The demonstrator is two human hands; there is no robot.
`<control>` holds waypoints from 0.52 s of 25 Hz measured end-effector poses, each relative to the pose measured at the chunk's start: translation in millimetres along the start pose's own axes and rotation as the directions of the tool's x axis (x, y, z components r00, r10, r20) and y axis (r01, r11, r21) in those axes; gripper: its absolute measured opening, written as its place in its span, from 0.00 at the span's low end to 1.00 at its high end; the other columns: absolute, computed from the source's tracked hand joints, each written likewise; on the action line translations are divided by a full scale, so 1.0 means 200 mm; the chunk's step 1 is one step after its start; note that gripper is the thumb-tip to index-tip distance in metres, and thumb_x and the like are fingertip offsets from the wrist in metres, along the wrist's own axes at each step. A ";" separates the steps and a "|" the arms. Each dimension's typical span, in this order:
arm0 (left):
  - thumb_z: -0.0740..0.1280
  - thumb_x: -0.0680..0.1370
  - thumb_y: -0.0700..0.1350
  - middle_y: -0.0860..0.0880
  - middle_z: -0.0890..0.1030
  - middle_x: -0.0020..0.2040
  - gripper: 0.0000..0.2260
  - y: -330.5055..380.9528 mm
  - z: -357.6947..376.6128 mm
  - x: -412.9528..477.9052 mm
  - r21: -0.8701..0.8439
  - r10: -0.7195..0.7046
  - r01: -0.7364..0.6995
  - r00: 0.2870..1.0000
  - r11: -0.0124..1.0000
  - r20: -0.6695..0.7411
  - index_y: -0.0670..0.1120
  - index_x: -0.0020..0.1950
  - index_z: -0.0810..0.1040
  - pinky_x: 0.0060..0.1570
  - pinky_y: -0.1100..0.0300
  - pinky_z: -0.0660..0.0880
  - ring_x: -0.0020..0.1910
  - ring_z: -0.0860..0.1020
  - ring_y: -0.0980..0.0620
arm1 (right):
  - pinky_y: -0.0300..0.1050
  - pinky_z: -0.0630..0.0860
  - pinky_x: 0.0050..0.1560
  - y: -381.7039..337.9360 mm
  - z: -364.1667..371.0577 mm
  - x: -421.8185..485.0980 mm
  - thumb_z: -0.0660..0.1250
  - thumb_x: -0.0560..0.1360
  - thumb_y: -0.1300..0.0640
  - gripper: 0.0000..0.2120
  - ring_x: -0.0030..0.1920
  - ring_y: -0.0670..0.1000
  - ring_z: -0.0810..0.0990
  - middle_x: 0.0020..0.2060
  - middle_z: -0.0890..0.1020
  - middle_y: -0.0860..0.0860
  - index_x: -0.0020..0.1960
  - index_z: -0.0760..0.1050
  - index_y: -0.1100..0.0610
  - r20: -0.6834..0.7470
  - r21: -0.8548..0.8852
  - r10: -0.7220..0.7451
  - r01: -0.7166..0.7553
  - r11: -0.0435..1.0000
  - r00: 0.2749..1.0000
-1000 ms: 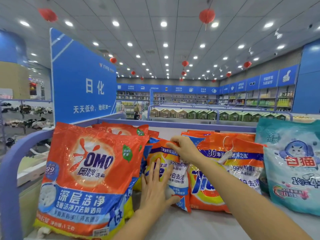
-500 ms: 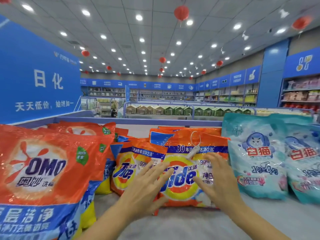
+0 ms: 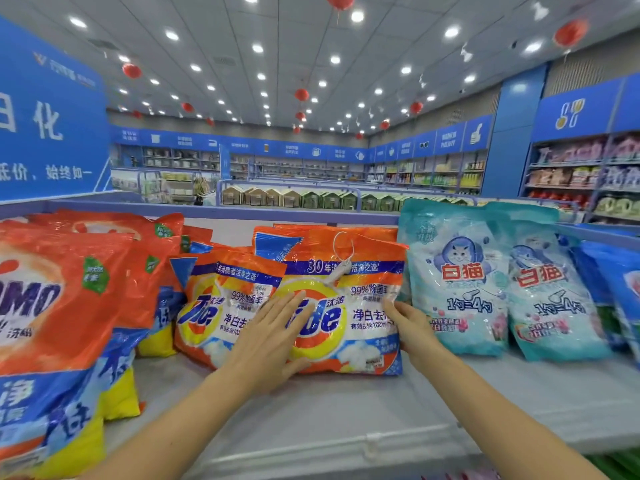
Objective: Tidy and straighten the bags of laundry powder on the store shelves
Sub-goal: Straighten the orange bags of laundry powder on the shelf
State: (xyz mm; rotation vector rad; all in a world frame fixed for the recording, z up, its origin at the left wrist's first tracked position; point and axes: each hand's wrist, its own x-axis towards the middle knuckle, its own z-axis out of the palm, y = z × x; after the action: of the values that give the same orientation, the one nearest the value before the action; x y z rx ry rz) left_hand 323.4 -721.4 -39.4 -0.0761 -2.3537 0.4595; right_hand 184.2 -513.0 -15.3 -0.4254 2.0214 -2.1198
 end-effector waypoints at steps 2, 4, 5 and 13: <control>0.53 0.71 0.66 0.46 0.74 0.67 0.33 0.03 0.00 0.01 -0.023 -0.058 0.058 0.998 0.998 -0.018 0.47 0.69 0.70 0.69 0.54 0.62 0.66 0.73 0.47 | 0.39 0.76 0.30 0.00 0.01 0.00 0.64 0.77 0.53 0.09 0.37 0.47 0.80 0.38 0.81 0.49 0.53 0.74 0.58 -0.054 0.002 -0.012 0.012 1.000 0.998; 0.52 0.71 0.66 0.46 0.74 0.67 0.33 0.05 0.00 0.02 -0.023 -0.092 0.091 0.996 0.996 -0.009 0.48 0.69 0.70 0.65 0.52 0.65 0.65 0.74 0.47 | 0.40 0.77 0.31 0.00 -0.01 0.00 0.64 0.77 0.55 0.09 0.36 0.49 0.80 0.37 0.81 0.51 0.51 0.76 0.60 -0.100 0.004 -0.030 0.030 1.000 0.995; 0.52 0.71 0.65 0.45 0.73 0.68 0.33 0.06 -0.01 0.03 -0.032 -0.098 0.098 0.995 0.995 0.001 0.47 0.69 0.70 0.64 0.50 0.64 0.65 0.73 0.47 | 0.39 0.77 0.30 0.00 -0.03 0.00 0.64 0.77 0.56 0.09 0.35 0.49 0.80 0.38 0.81 0.53 0.49 0.76 0.61 -0.127 -0.004 -0.047 0.047 0.999 0.991; 0.65 0.73 0.61 0.53 0.49 0.77 0.40 0.27 -0.02 0.15 -0.483 -0.294 0.342 0.940 0.806 0.174 0.51 0.77 0.47 0.69 0.56 0.62 0.76 0.52 0.53 | 0.35 0.76 0.28 0.00 -0.37 0.09 0.63 0.78 0.57 0.11 0.35 0.49 0.76 0.39 0.81 0.57 0.50 0.77 0.65 -0.323 -0.044 -0.076 0.066 0.997 0.943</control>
State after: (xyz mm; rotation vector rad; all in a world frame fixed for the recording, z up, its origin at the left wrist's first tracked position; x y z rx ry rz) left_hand 300.1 -664.6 -37.1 0.0996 -2.4541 -0.3410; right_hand 142.9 -448.1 -15.9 -0.1614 2.2454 -2.3339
